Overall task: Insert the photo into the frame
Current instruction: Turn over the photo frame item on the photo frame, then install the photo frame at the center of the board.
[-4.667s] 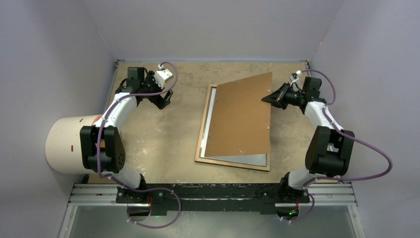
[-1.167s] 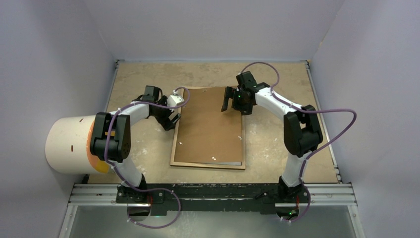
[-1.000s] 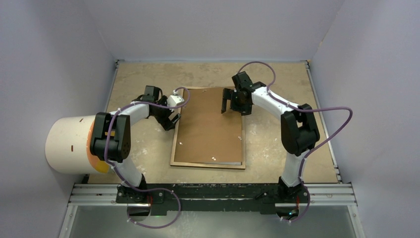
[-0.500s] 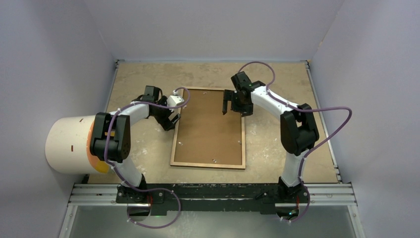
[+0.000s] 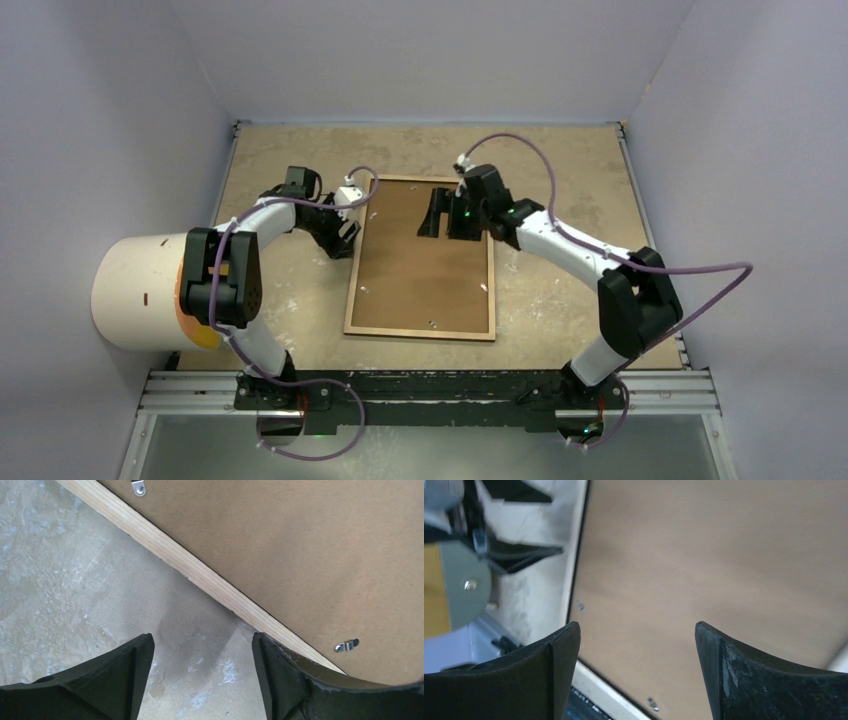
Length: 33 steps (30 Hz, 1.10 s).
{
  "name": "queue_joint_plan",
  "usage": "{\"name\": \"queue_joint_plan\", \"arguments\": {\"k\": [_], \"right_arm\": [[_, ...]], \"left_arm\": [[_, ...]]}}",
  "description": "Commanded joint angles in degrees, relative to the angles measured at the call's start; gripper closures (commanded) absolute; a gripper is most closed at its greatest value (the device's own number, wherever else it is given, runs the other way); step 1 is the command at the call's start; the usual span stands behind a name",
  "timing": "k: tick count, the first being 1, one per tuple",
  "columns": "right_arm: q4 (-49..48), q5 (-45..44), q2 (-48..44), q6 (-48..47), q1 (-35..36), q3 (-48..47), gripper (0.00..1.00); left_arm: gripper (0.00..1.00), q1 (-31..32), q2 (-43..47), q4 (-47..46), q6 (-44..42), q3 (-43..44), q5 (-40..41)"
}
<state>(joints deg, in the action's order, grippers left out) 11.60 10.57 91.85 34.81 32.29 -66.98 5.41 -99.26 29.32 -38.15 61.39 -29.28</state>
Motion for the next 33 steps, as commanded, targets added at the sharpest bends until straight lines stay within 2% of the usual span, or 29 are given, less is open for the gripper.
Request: {"name": "queue_joint_plan", "arguments": {"k": [1, 4, 7, 12, 15, 24, 33], "right_arm": [[-14.40, 6.36, 1.70, 5.77, 7.10, 5.68, 0.18], [-22.34, 7.51, 4.12, 7.34, 10.99, 7.72, 0.26], [-27.61, 7.55, 6.63, 7.29, 14.05, 7.75, 0.30], [-31.91, 8.58, 11.08, 7.93, 16.13, 6.89, 0.35], [-33.01, 8.85, 13.93, 8.12, 17.02, 5.76, 0.36], [-34.27, 10.45, 21.77, 7.97, 17.68, 0.38, 0.38], [-33.73, 12.16, 24.25, 8.91, 19.31, -0.91, 0.39]], "left_arm": [[0.29, -0.68, 1.12, 4.40, -0.86, 1.50, -7.82], [0.36, -0.74, 0.17, 4.45, -1.29, 1.11, -8.31], [0.42, -0.75, -1.26, 4.90, -1.23, 1.47, -9.29], [0.56, -0.75, -3.20, 5.53, -0.93, 2.31, -10.45], [0.61, -0.75, -3.60, 5.33, -0.60, 2.17, -10.74], [0.66, -0.75, -3.40, 4.75, 0.09, 1.42, -11.39], [0.70, -0.75, -2.79, 3.93, 0.09, 0.89, -10.18]]}}
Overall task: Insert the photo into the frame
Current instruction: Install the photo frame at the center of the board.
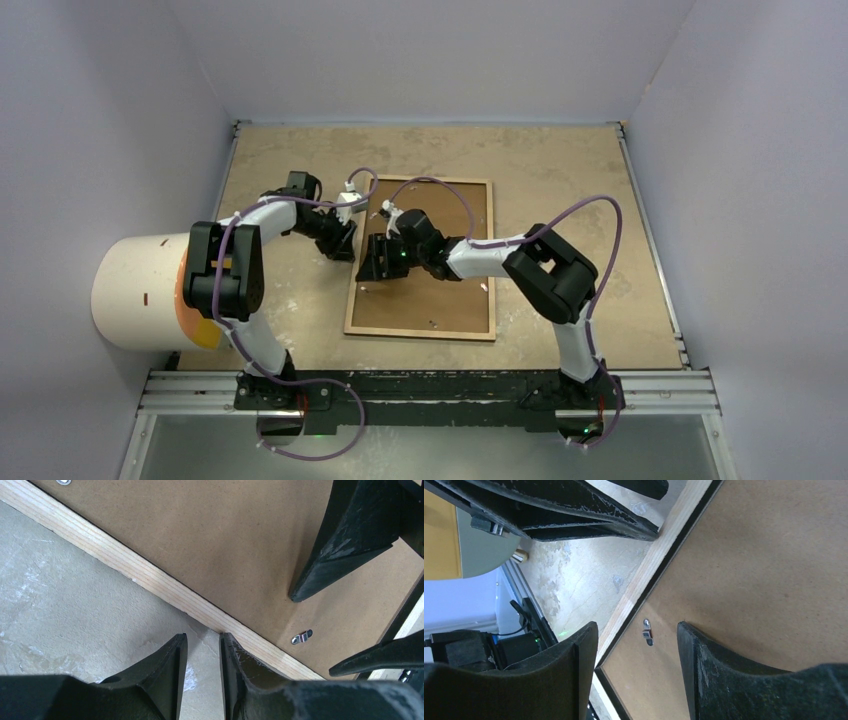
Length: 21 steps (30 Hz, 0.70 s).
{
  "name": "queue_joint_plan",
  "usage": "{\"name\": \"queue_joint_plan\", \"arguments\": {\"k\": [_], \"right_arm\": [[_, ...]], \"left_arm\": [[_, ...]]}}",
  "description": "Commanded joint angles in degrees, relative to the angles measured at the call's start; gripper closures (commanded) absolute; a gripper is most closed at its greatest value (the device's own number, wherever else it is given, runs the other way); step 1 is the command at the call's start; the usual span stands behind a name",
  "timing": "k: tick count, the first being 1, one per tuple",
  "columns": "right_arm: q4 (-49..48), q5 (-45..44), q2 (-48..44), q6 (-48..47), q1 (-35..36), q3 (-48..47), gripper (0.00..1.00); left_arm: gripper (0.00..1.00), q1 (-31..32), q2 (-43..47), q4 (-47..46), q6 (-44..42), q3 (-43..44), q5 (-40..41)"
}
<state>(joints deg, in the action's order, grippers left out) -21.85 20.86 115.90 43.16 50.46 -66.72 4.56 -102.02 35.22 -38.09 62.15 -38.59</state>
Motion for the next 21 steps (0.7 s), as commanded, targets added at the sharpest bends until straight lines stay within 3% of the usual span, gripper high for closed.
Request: {"name": "queue_joint_plan", "arguments": {"k": [1, 21], "right_arm": [[-0.22, 2.08, 0.25, 0.76, 1.27, -1.02, 0.39], [-1.96, 3.50, 1.76, 4.12, 3.16, 0.41, 0.40]], "left_arm": [[0.70, 0.10, -0.03, -2.06, 0.03, 0.16, -0.65], [0.72, 0.10, 0.30, -2.79, 0.38, 0.03, 0.36]]}}
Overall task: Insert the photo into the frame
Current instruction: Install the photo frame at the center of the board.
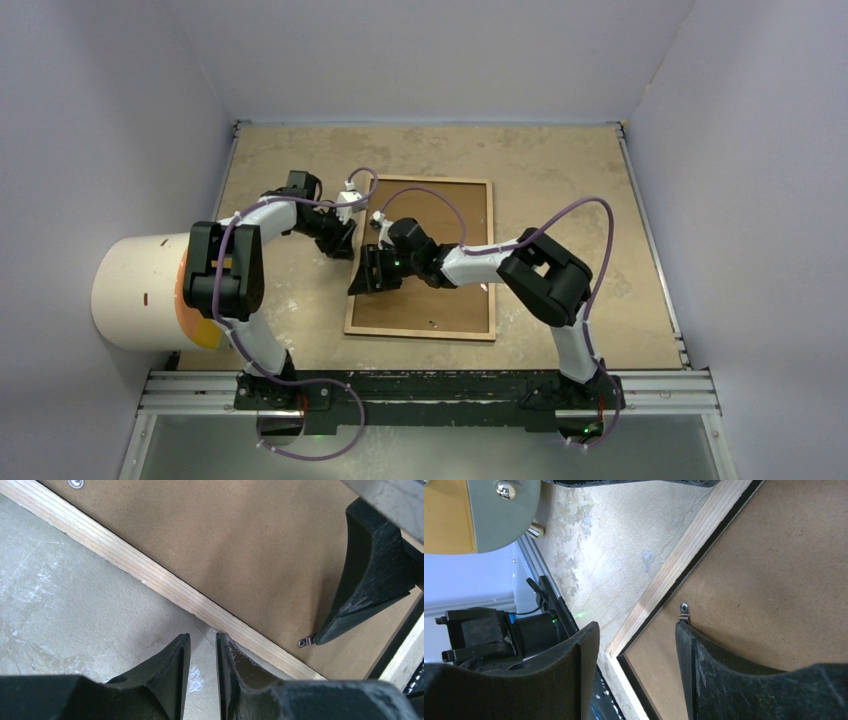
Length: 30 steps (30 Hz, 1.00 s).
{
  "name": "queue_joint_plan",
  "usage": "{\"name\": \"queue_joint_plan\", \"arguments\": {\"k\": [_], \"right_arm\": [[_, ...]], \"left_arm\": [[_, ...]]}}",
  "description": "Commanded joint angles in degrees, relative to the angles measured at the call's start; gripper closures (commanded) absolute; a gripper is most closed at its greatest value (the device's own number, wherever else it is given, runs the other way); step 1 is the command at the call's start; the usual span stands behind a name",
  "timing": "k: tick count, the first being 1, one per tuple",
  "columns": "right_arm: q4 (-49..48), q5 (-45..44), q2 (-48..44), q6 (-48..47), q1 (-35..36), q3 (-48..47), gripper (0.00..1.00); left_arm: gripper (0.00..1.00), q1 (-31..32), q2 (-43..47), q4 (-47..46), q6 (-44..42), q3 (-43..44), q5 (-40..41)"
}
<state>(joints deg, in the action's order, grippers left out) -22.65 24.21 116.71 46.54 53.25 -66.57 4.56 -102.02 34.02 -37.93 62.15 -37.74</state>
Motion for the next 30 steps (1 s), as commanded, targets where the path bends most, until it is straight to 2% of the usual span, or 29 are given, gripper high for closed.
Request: {"name": "queue_joint_plan", "arguments": {"k": [1, 11, 16, 30], "right_arm": [[-1.24, 0.07, 1.11, 0.73, 0.38, 0.10, 0.40], [-1.04, 3.07, 0.64, 1.99, 0.36, -0.36, 0.42], [1.36, 1.27, -3.55, -0.30, -0.53, -0.48, 0.43], [2.38, -1.87, -1.10, -3.32, -1.48, 0.10, 0.45]], "left_arm": [[0.72, 0.10, 0.35, -1.63, 0.23, -0.05, -0.45], [0.72, 0.10, 0.50, -1.76, -0.24, -0.45, -0.15], [0.73, 0.10, 0.61, -1.59, -0.44, -0.54, 0.03], [0.76, 0.13, 0.42, -1.64, -0.12, -0.63, -0.14]]}}
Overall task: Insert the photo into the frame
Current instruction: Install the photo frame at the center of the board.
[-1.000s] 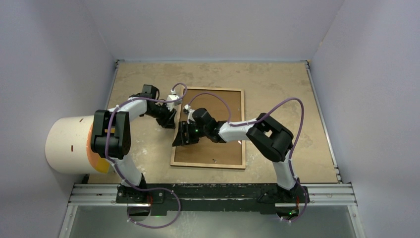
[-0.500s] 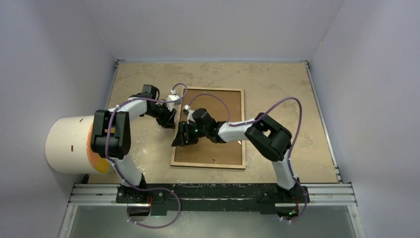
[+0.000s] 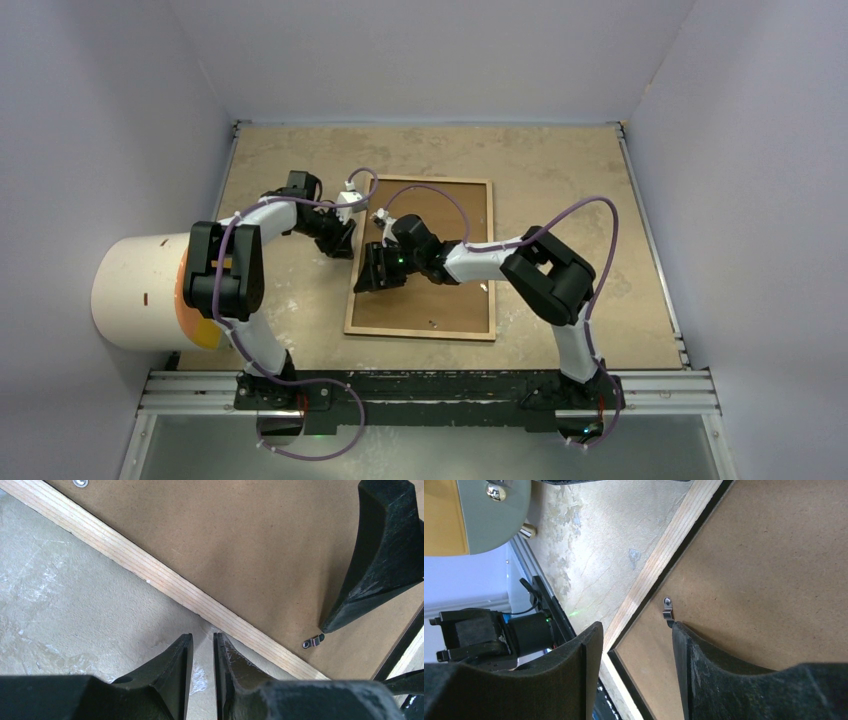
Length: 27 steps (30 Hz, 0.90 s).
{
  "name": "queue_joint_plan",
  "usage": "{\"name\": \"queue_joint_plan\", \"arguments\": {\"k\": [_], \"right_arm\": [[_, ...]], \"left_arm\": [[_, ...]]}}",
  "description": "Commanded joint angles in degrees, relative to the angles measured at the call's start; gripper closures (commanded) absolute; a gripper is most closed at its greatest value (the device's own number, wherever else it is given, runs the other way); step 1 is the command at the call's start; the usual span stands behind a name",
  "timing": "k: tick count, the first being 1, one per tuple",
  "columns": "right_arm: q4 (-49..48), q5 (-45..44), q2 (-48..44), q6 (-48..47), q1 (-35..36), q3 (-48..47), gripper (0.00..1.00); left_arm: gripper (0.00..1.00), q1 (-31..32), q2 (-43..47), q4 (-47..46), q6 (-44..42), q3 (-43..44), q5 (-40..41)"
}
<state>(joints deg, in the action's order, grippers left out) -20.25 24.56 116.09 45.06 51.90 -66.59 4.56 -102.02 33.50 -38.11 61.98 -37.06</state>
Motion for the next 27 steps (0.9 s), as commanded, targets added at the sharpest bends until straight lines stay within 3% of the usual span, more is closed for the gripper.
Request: {"name": "queue_joint_plan", "arguments": {"k": [1, 9, 27], "right_arm": [[-0.31, -2.70, -0.41, -1.93, -0.08, 0.08, 0.45], [-1.70, -5.11, 0.61, -2.78, -0.11, -0.28, 0.46], [-2.56, -1.79, 2.49, -0.84, 1.62, 0.01, 0.52]], "left_arm": [[0.76, 0.13, 0.47, -1.15, 0.09, -0.45, -0.84], [0.77, 0.10, 0.45, -1.02, 0.03, -0.60, -0.96], [0.77, 0.10, 0.45, -1.13, -0.14, -0.54, -0.65]]}}
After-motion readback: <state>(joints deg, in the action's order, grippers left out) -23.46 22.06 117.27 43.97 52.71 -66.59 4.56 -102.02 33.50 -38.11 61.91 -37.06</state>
